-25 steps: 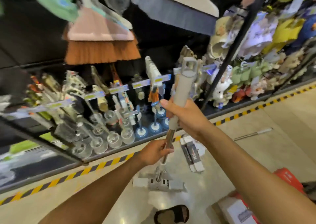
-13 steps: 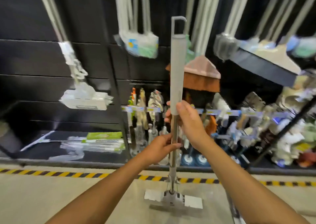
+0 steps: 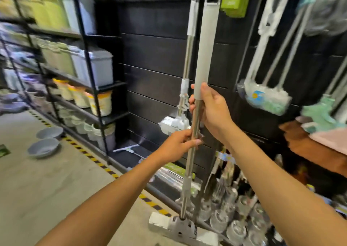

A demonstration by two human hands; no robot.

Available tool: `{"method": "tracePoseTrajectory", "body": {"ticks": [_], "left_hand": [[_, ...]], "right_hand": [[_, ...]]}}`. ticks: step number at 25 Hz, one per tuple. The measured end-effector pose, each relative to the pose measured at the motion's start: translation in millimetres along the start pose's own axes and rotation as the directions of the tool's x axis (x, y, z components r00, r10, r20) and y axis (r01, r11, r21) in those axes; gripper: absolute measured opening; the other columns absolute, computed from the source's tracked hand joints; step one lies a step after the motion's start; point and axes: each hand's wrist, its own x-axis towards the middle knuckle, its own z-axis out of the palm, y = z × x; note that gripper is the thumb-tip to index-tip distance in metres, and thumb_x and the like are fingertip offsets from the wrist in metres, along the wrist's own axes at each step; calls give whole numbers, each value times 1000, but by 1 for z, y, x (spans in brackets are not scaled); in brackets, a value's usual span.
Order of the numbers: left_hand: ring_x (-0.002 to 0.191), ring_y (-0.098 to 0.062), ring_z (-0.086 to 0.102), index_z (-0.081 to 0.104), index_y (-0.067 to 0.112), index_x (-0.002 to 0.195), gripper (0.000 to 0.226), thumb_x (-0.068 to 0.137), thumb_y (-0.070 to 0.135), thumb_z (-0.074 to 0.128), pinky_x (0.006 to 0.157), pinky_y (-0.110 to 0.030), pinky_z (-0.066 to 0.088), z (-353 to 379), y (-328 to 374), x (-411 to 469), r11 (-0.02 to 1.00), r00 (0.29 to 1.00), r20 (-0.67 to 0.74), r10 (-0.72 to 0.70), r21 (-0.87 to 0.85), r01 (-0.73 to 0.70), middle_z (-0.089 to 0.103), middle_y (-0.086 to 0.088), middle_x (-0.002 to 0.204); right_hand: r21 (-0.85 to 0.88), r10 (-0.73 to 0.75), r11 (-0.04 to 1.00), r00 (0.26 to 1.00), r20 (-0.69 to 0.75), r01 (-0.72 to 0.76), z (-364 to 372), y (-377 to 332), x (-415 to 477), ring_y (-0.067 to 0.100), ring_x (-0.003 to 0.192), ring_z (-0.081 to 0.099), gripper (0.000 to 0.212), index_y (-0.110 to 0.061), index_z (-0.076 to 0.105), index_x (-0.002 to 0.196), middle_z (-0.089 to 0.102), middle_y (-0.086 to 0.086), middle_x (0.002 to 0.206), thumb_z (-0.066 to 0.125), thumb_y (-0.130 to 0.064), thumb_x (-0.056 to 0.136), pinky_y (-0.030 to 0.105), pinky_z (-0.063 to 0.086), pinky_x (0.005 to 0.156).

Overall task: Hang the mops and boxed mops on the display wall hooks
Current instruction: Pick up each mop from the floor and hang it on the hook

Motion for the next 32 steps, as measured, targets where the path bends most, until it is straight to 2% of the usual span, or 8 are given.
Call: {"method": "tracePoseTrajectory", "body": {"ticks": [4, 7, 11, 16, 20, 24, 29, 32], "left_hand": [[107, -28, 75, 73, 8, 113, 24, 98, 26, 69, 101, -51, 56, -70, -17, 32, 998, 996, -76, 44, 41, -41, 79, -12, 109], [105, -23, 76, 74, 9, 115, 25, 98, 27, 69, 99, -49, 59, -116, -39, 67, 999, 994, -109, 24, 32, -20, 80, -9, 109], [99, -17, 78, 70, -1, 114, 20, 103, 15, 65, 91, -33, 62, -161, -65, 118, 1000, 989, -151, 2, 19, 0, 80, -12, 109], [99, -32, 78, 69, 1, 117, 21, 103, 15, 63, 96, -52, 61, -201, -104, 171, 1000, 985, -170, -15, -26, 11, 77, -19, 111], [101, -31, 77, 70, 10, 118, 19, 103, 20, 62, 99, -54, 59, -221, -128, 219, 998, 992, -127, -16, -66, 7, 79, -10, 109], [100, -33, 77, 69, 7, 120, 20, 104, 18, 62, 100, -56, 58, -239, -149, 278, 988, 999, -51, -16, -151, 8, 79, -12, 109], [98, -29, 78, 71, 14, 115, 16, 104, 20, 63, 98, -50, 60, -269, -163, 357, 981, 992, 99, 71, -188, -52, 80, -9, 107], [96, -25, 78, 71, 11, 116, 17, 104, 20, 62, 93, -42, 63, -285, -165, 401, 975, 977, 164, 133, -197, -100, 80, -11, 108]], "right_hand": [[56, 4, 998, 996, 88, -9, 43, 8, 67, 17, 71, 61, 41, -12, 68, 122, 65, 8, 85, 49, -45, 107, 35, 56, 76], [82, 9, 996, 992, 128, -19, 65, 22, 125, 18, 74, 63, 43, -15, 69, 122, 68, 7, 87, 50, -49, 105, 36, 57, 79], [66, 21, 997, 991, 131, -30, 83, 42, 200, 20, 78, 67, 42, -18, 70, 122, 71, 6, 90, 52, -51, 103, 39, 59, 84], [34, 35, 999, 990, 137, -40, 99, 73, 274, 23, 83, 69, 42, -21, 70, 121, 72, 8, 94, 53, -53, 100, 43, 60, 90], [39, 46, 998, 993, 112, -51, 100, 88, 324, 22, 81, 67, 39, -21, 71, 119, 71, 7, 90, 54, -51, 101, 44, 60, 90], [0, 36, 999, 998, 52, -36, 95, 95, 376, 22, 82, 68, 43, -20, 70, 122, 72, 8, 94, 55, -53, 100, 35, 59, 80], [-33, 37, 999, 998, -57, -39, 94, 92, 437, 22, 81, 68, 40, -19, 71, 121, 72, 8, 92, 55, -50, 101, 40, 62, 88], [-15, 34, 999, 988, -152, -37, 97, 85, 469, 21, 78, 68, 38, -16, 71, 119, 72, 9, 90, 56, -46, 102, 39, 61, 87]]}}
